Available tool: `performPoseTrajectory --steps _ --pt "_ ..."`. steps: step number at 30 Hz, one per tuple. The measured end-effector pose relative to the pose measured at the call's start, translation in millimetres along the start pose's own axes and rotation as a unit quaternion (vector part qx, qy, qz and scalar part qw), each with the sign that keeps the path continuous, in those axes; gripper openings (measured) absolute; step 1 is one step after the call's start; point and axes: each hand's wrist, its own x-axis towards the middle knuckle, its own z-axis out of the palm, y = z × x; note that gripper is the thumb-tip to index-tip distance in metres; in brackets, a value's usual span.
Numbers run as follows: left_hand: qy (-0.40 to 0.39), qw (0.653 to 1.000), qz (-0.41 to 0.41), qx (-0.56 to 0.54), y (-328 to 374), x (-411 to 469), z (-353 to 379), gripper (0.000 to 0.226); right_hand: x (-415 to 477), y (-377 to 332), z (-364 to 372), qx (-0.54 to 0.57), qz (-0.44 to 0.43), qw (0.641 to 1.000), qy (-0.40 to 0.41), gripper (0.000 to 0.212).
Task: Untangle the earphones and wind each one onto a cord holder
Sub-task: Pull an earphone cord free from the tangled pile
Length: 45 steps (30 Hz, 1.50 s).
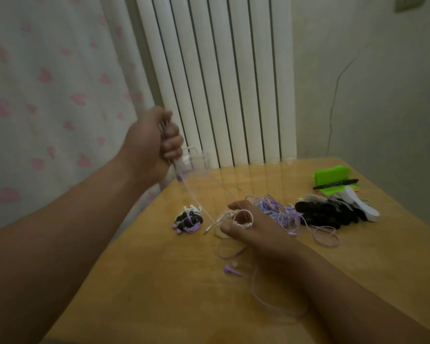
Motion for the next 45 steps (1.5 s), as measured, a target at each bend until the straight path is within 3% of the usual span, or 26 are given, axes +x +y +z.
performPoseTrajectory --steps 4,9,13,16,18,20,23,27,31,34,35,36,38,39,40,41,43,45 --pt "-0.022 0.999 -0.029 0.012 -22.5 -14.5 -5.8 0.028 -6.8 -23.4 4.2 0.037 -0.046 0.998 0.021 0.050" --pt "-0.040 0.997 -0.047 0.036 -43.4 -21.3 -6.5 0.023 -9.9 -42.1 14.2 0.083 -0.087 0.992 0.047 0.017" --pt "-0.003 0.996 -0.029 0.083 -59.6 -25.0 -2.6 0.018 -5.0 -42.1 8.3 0.180 -0.066 0.976 0.100 0.036" --pt "0.059 0.991 -0.028 0.118 -71.2 -27.2 -12.8 0.024 3.9 -35.1 -4.9 0.316 0.008 0.935 0.160 0.042" --pt "0.073 0.987 -0.051 0.137 -79.6 -30.3 -23.4 0.018 6.4 -30.4 -11.1 0.396 0.038 0.904 0.156 0.039" --pt "0.071 0.980 -0.070 0.171 -90.3 -34.3 -31.4 0.015 4.6 -31.1 -10.4 0.427 0.045 0.897 0.103 0.036" --pt "0.038 0.959 -0.070 0.273 -112.5 -40.2 -33.1 0.015 1.2 -34.8 1.2 0.376 0.030 0.925 0.041 0.030" --pt "0.011 0.933 -0.069 0.354 -136.6 -47.8 -24.8 0.013 2.6 -31.0 7.6 0.334 0.026 0.941 0.047 0.030" --pt "-0.006 0.865 -0.013 0.501 -144.6 -48.6 -30.3 0.013 7.6 -27.2 0.3 0.409 0.058 0.909 0.047 0.032" --pt "0.012 0.847 0.001 0.531 -142.5 -47.1 -37.3 0.014 11.0 -22.7 -8.6 0.455 0.074 0.885 0.063 0.021" --pt "0.026 0.851 -0.001 0.524 -138.7 -46.5 -38.5 0.014 10.8 -20.8 -11.1 0.452 0.090 0.883 0.088 0.019" --pt "0.041 0.863 -0.004 0.503 -133.7 -44.8 -39.4 0.014 12.5 -16.2 -13.5 0.382 0.112 0.908 0.130 0.020" --pt "0.061 0.899 -0.011 0.434 -119.8 -41.3 -39.9 0.014 14.6 -5.8 -15.0 0.045 0.129 0.974 0.180 0.022" --pt "0.062 0.919 -0.010 0.390 -110.2 -39.2 -38.9 0.014 11.8 -2.2 -12.2 -0.145 0.115 0.965 0.187 0.024" --pt "0.059 0.938 -0.003 0.343 -100.2 -36.3 -36.5 0.014 9.4 -0.3 -8.5 -0.255 0.087 0.942 0.201 0.032" --pt "0.055 0.953 0.009 0.298 -87.6 -33.3 -32.8 0.015 10.5 -2.7 -5.6 -0.271 0.058 0.935 0.222 0.043" --pt "0.049 0.976 0.023 0.212 -63.3 -26.5 -22.3 0.018 9.9 -19.9 -4.7 -0.148 -0.011 0.965 0.215 0.053" --pt "0.035 0.991 0.032 0.122 -38.4 -19.8 -8.1 0.023 18.4 -46.8 -3.0 0.048 -0.003 0.996 0.076 0.047"
